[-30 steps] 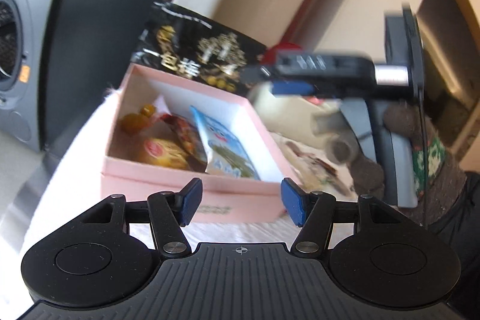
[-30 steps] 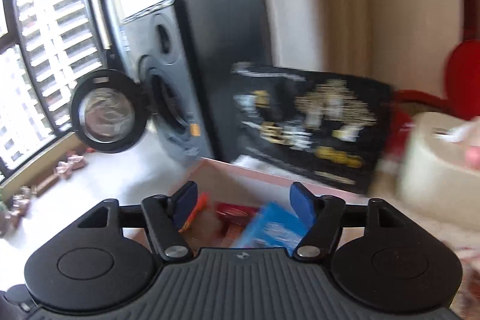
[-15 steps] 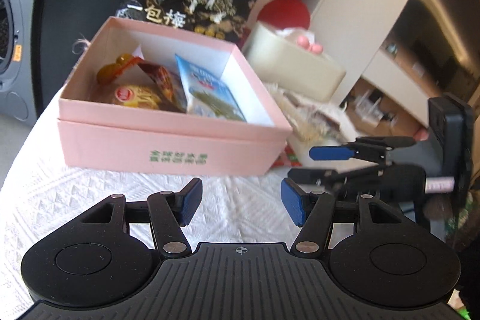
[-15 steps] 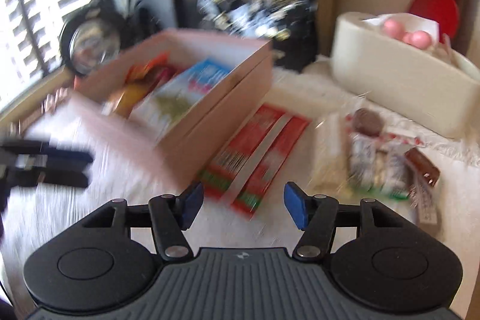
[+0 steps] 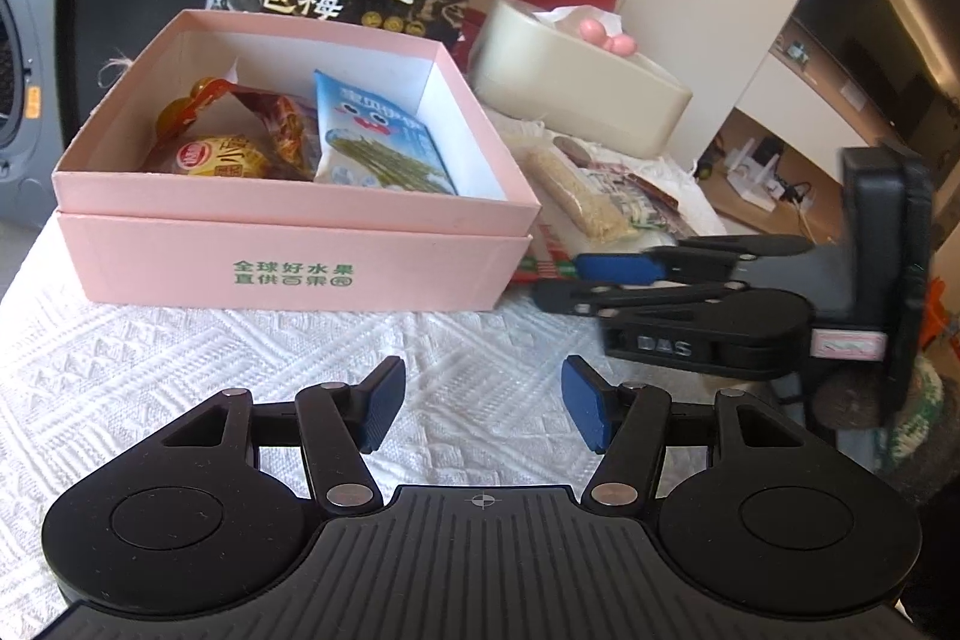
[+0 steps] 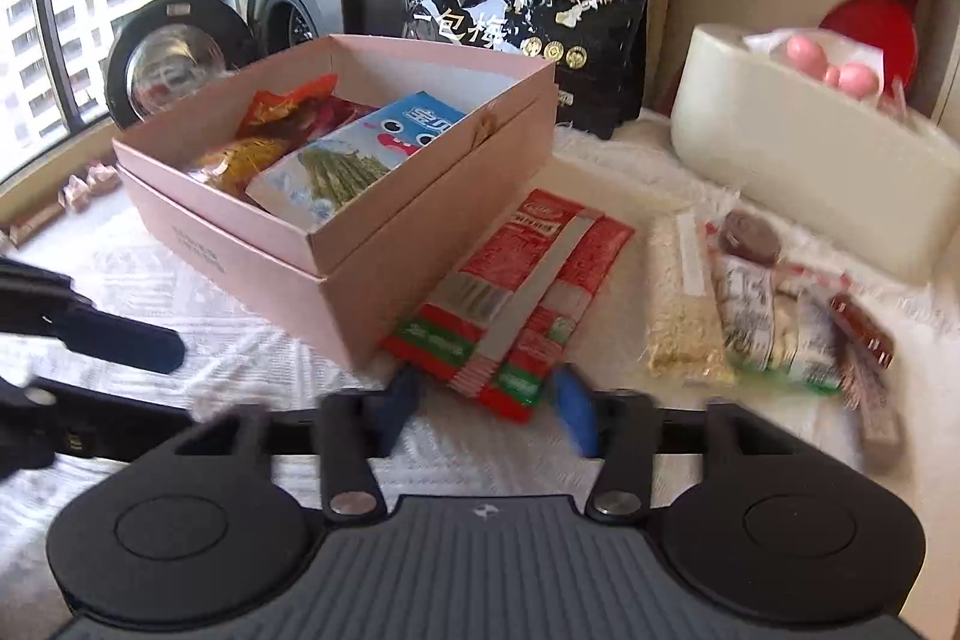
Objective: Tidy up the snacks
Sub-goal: 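Grasp the red snack strip packet with the left tool while the right tool reaches for the chocolate lollipop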
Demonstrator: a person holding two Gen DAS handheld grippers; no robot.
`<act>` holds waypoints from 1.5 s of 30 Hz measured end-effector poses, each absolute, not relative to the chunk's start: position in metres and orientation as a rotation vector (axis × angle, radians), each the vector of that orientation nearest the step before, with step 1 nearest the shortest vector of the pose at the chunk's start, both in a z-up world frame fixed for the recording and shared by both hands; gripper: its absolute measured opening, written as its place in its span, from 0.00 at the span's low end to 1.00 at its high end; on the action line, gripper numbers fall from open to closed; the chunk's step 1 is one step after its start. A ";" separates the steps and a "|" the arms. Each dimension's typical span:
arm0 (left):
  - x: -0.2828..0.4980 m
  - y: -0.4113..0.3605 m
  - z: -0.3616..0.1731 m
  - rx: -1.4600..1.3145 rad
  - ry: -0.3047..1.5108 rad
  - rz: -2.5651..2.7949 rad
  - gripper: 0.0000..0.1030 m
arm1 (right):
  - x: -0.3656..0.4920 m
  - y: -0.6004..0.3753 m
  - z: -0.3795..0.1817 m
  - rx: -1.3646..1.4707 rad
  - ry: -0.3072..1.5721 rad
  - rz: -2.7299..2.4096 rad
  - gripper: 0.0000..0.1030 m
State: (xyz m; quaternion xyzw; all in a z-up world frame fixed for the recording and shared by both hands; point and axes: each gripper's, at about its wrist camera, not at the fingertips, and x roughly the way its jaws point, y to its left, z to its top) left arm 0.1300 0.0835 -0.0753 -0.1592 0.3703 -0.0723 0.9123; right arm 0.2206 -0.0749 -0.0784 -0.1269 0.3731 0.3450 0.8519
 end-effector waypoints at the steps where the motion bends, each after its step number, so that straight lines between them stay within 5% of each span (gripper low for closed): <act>1: 0.131 0.083 -0.075 -0.331 0.767 -0.144 0.61 | 0.217 -0.078 -0.077 -0.274 0.774 0.722 0.32; 16: 0.137 0.058 -0.074 -0.348 0.782 -0.217 0.61 | 0.133 -0.144 -0.057 -0.175 0.852 0.823 0.25; 18: 0.141 0.046 -0.072 -0.323 0.785 -0.240 0.61 | 0.124 -0.149 -0.057 -0.155 0.847 0.825 0.30; 20: 0.148 0.032 -0.071 -0.287 0.790 -0.263 0.61 | 0.118 -0.155 -0.054 -0.150 0.816 0.793 0.52; 22: 0.161 0.015 -0.072 -0.221 0.801 -0.259 0.61 | 0.117 -0.164 -0.053 -0.132 0.795 0.741 0.59; 34: 0.208 -0.043 -0.091 0.038 0.811 -0.163 0.62 | 0.129 -0.213 -0.071 -0.049 0.811 0.445 0.64; 45: 0.158 -0.013 -0.089 0.003 0.778 -0.287 0.58 | 0.161 -0.203 -0.061 -0.086 0.729 0.362 0.70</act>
